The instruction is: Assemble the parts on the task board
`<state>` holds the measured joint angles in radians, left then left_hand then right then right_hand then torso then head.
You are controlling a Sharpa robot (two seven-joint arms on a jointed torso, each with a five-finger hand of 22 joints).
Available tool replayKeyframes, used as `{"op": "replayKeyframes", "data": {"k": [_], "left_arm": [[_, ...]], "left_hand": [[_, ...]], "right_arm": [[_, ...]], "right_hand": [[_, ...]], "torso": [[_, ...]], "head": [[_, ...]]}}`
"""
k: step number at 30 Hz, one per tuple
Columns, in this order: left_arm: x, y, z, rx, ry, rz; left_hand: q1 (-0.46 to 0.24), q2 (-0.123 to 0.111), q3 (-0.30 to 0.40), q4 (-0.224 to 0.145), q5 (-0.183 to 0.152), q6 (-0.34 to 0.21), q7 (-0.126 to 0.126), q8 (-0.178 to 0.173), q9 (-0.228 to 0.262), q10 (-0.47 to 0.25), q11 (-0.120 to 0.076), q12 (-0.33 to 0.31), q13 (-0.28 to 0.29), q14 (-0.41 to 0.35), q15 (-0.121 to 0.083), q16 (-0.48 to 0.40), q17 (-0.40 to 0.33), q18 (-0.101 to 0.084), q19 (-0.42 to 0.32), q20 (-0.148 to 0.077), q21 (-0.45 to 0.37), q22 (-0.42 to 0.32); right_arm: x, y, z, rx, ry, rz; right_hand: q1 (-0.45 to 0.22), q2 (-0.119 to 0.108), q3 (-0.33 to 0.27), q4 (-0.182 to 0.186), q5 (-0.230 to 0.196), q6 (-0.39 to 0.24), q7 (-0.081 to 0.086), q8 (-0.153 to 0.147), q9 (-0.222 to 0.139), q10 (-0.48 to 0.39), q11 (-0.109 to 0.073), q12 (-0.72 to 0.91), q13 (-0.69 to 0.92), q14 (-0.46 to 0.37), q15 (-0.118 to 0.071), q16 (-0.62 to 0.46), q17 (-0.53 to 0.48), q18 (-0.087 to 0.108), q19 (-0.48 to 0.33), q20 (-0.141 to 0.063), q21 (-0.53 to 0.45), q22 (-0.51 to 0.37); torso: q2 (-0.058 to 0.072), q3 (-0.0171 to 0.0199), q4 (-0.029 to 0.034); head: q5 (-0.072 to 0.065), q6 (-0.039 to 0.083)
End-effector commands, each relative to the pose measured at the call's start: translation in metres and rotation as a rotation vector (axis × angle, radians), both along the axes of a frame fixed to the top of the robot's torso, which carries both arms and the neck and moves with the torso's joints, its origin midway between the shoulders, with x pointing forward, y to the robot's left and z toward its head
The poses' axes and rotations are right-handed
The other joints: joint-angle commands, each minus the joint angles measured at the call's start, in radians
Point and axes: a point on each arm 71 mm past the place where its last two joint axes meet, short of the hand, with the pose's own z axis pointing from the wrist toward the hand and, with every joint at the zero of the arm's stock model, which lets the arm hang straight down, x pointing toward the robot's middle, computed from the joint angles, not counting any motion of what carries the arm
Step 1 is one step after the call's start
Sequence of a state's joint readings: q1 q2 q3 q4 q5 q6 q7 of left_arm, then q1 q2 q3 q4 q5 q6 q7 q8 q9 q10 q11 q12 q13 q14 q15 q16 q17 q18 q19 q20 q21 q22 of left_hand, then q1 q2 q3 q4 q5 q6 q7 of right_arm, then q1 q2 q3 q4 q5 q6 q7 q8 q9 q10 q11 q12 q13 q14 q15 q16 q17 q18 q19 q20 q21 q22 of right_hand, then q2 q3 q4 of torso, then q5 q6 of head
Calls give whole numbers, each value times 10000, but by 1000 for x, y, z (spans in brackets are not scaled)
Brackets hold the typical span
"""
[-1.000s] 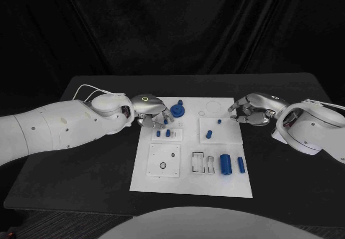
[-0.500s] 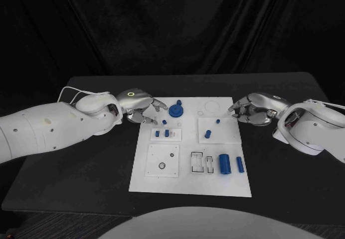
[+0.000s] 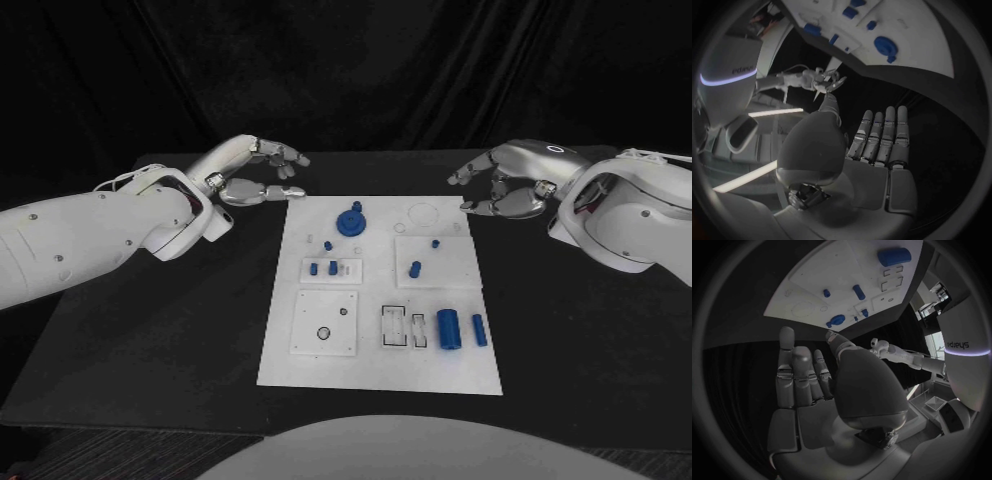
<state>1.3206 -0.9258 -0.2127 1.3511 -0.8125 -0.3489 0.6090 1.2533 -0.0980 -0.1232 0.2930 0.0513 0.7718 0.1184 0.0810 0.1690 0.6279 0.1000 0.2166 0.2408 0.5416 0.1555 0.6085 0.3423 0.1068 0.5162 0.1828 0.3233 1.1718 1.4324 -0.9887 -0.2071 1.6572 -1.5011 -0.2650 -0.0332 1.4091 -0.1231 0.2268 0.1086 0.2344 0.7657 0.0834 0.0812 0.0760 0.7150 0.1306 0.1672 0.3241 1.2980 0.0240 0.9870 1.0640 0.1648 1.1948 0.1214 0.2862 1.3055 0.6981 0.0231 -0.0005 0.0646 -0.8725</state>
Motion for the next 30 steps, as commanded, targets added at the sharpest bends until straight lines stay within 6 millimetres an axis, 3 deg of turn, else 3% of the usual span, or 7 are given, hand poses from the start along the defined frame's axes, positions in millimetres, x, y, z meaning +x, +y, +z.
{"op": "replayKeyframes", "data": {"k": [1,6,7,9,17,24,30], "left_arm": [[-5,0,17,-5367,1184,-1394],[-5,-3,18,-7715,2550,-1771],[-6,-5,18,-8151,2815,-1903],[-9,-8,18,-8743,3184,-2154],[-20,-19,19,-9677,3962,-2779],[-20,-18,17,-9598,3973,-2781],[-21,-19,15,-9311,3980,-2842]], "left_hand": [[-306,71,-15,27,-66,-212,36,-120,-97,-692,-19,-81,-245,-1030,-116,-1133,-687,-58,-846,-37,-925,-592],[-691,450,164,13,3,-2011,-339,-276,-561,-3960,-484,-1138,-1457,-4353,-257,-4531,-2650,4,-2625,201,-2658,-1951],[-797,549,183,23,30,-2277,-396,-255,-630,-4335,-554,-1204,-1599,-4638,-266,-4875,-2856,57,-3123,207,-2655,-2621],[-971,883,217,33,-8,-2771,-544,-289,-753,-4960,-713,-1336,-1823,-5121,-379,-5462,-3166,187,-4061,146,-2764,-4547],[-803,1263,26,6,253,-4727,-1060,-469,-1295,-5751,-1170,-1268,-2159,-5351,-491,-5917,-3369,682,-4513,306,-2806,-6462],[-605,1463,-103,-13,694,-5172,-1277,-499,-1370,-6020,-1342,-1297,-2201,-5349,-383,-5922,-3368,714,-4457,468,-2790,-6730],[-429,1586,-167,-24,882,-5221,-1278,-501,-1373,-6063,-1305,-1249,-2203,-5346,-325,-5918,-3367,715,-4414,622,-2780,-6809]], "right_arm": [[1,6,-6,-1941,-257,337],[1,15,-14,-2609,-285,832],[1,17,-17,-2714,-275,933],[0,19,-22,-2839,-234,1099],[-2,22,-44,-3043,70,1485],[-4,26,-56,-2949,164,1621],[-2,28,-63,-2840,129,1671]], "right_hand": [[134,67,-166,-73,49,-41,-95,-25,4,-285,-1,23,-63,-174,3,-129,-110,124,-117,28,-150,-14],[184,230,-452,-172,111,269,28,130,86,-91,38,377,-173,152,-2,302,135,154,146,38,-130,37],[166,305,-554,-181,90,702,217,320,158,240,9,462,-325,554,7,446,136,71,721,28,714,207],[171,390,-734,-227,52,926,190,288,126,767,-62,400,-776,930,9,434,53,6,1164,37,1100,240],[207,512,-985,-307,-59,1115,224,151,42,1568,-164,262,-1442,1129,-61,223,-178,-3,1410,-31,1203,232],[242,616,-1087,-333,-51,1162,217,61,5,1834,-194,143,-1758,1079,-77,-277,-609,35,1385,-59,732,84],[345,733,-1062,-409,301,1263,265,7,-8,2300,-200,147,-1997,1175,-52,-279,-611,23,1470,-53,682,63]], "torso": [[-66,-67,-33],[-104,-119,14],[-100,-119,17],[-124,-162,70],[-99,-295,277],[-89,-390,381],[-79,-465,391]], "head": [[57,-2],[-44,-2],[-63,-2],[-132,-2],[-486,-2],[-677,-2],[-731,-2]]}}
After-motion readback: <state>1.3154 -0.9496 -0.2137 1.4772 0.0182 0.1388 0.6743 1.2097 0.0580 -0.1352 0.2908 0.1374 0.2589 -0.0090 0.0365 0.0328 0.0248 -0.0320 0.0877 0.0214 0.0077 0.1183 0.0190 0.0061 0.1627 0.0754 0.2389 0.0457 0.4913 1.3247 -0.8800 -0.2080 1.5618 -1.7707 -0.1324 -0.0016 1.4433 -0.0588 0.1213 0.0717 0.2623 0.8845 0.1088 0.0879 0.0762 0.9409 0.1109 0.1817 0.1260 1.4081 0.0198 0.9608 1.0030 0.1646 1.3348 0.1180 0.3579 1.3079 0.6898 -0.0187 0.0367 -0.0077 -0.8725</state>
